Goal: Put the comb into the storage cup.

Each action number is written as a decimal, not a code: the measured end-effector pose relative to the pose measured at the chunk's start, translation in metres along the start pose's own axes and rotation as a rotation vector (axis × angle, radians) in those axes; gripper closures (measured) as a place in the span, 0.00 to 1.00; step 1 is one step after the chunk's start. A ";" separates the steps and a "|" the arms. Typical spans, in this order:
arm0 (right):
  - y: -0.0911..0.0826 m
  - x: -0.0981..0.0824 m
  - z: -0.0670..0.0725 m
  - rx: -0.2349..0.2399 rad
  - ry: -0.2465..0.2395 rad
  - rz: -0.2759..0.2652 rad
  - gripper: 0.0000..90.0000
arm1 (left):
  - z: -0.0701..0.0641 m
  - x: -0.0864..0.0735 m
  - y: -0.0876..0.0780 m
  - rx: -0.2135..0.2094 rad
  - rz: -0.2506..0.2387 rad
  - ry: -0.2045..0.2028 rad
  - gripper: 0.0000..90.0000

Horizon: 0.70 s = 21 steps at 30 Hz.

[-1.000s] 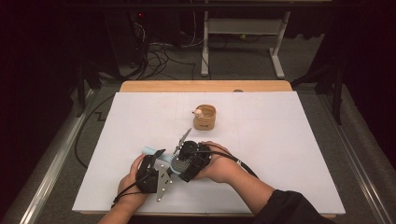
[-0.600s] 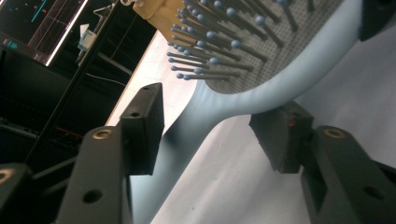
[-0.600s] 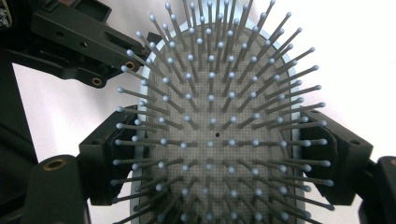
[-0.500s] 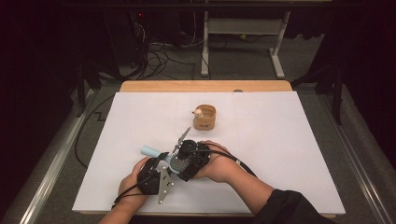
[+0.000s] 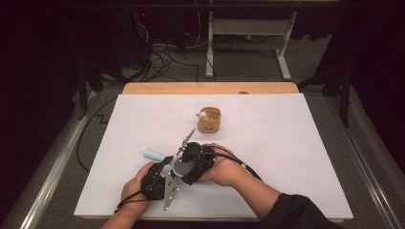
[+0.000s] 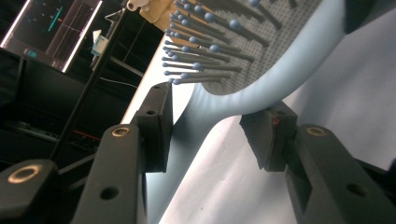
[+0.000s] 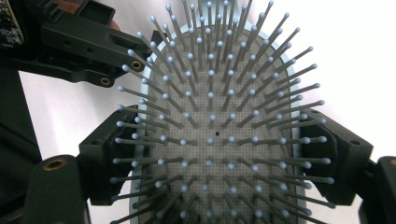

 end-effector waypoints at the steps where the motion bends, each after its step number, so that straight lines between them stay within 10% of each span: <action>1: 0.000 0.000 0.000 -0.001 0.001 -0.003 0.23 | 0.000 0.000 0.000 0.005 -0.001 0.007 0.62; 21: -0.005 0.004 0.000 0.019 0.023 -0.023 0.23 | -0.001 0.003 -0.002 0.066 0.017 0.135 0.74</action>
Point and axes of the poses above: each handheld gripper's, and its own axes: y roughly forward along the jaws, x roughly out of its top, z roughly to its left, the point moved 8 cm from there along y, roughly forward along the jaws, and after that the axes turned 3 degrees about y, right-handed, at the moved point
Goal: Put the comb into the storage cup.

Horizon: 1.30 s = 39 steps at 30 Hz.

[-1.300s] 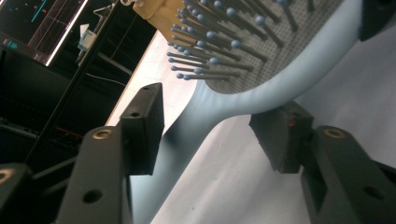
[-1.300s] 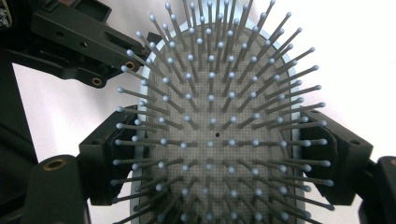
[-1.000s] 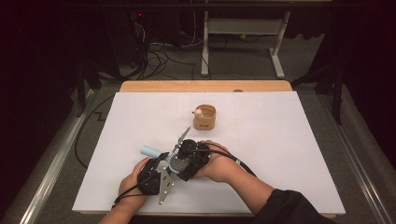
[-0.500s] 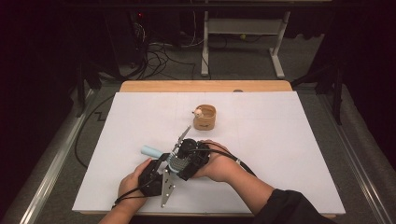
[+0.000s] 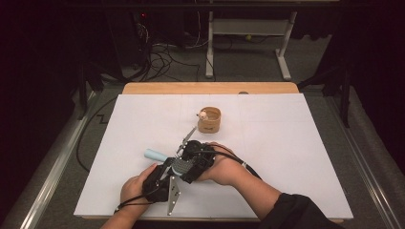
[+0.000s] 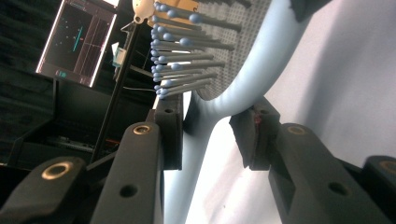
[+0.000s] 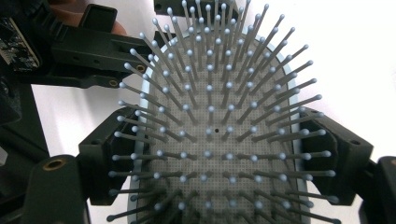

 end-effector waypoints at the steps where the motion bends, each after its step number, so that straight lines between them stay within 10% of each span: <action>1: 0.000 0.000 0.000 0.000 0.001 0.000 0.23 | 0.000 0.000 0.000 -0.004 0.001 0.003 0.74; 39: -0.015 0.006 -0.002 0.042 0.024 -0.069 0.18 | 0.002 -0.001 -0.002 0.027 0.015 0.037 0.86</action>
Point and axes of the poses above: each handheld gripper's, and its own axes: y roughly forward along the jaws, x roughly out of its top, z roughly to its left, the point moved 8 cm from there along y, roughly forward along the jaws, and after that the axes turned 3 degrees about y, right-handed, at the moved point
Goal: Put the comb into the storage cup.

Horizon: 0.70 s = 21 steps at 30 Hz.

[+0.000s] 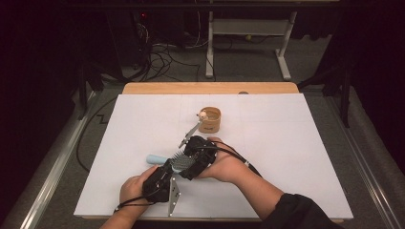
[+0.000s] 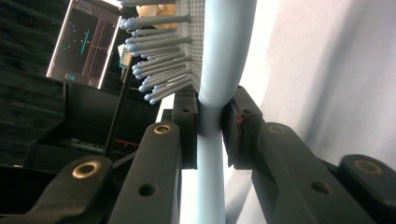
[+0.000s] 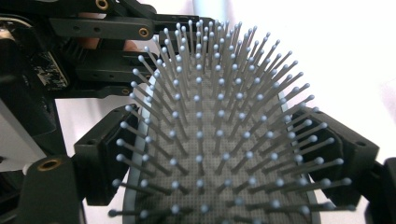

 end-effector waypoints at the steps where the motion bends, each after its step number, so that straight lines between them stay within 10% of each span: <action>1: -0.001 0.000 0.000 -0.007 0.000 0.000 0.16 | 0.000 0.000 0.000 0.000 0.000 0.000 0.86; 7: -0.003 -0.002 -0.002 -0.041 -0.013 0.016 0.00 | 0.001 -0.001 0.000 -0.001 0.006 -0.001 0.86; 21: -0.018 -0.015 -0.008 -0.088 -0.035 0.035 0.00 | 0.006 -0.005 0.001 0.004 0.020 -0.034 0.86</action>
Point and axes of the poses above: each handheld gripper's, and its own axes: y roughly forward along the jaws, x roughly out of its top, z roughly to its left, the point moved 8 cm from there along y, roughly forward along the jaws, and after that the axes turned 3 degrees about y, right-handed, at the moved point
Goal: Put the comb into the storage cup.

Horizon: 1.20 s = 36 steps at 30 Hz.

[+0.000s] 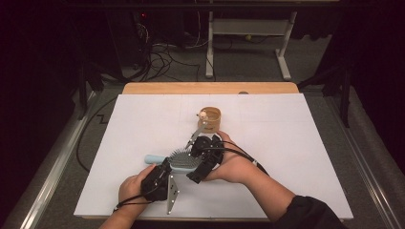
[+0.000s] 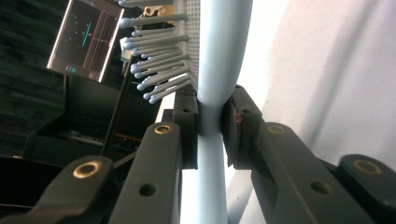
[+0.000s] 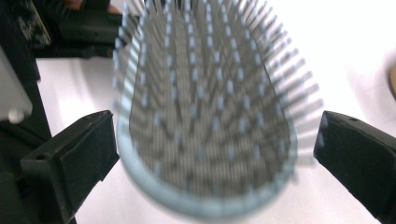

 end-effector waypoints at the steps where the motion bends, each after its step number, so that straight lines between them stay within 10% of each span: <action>1: -0.002 -0.001 -0.001 -0.003 0.006 0.000 0.00 | 0.001 -0.001 0.000 0.001 0.002 -0.002 0.86; 15: -0.006 -0.030 -0.018 -0.063 0.004 0.033 0.00 | 0.015 -0.009 0.000 -0.006 0.001 -0.143 0.86; 36: -0.003 -0.093 -0.052 -0.143 0.055 0.130 0.00 | 0.024 -0.015 -0.003 -0.032 0.001 -0.235 0.86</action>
Point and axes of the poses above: each handheld gripper's, and its own axes: y roughly forward along the jaws, x roughly out of its top, z roughly to its left, the point moved 8 cm from there along y, roughly forward along the jaws, and after that the axes turned 3 degrees about y, right-handed, at the moved point
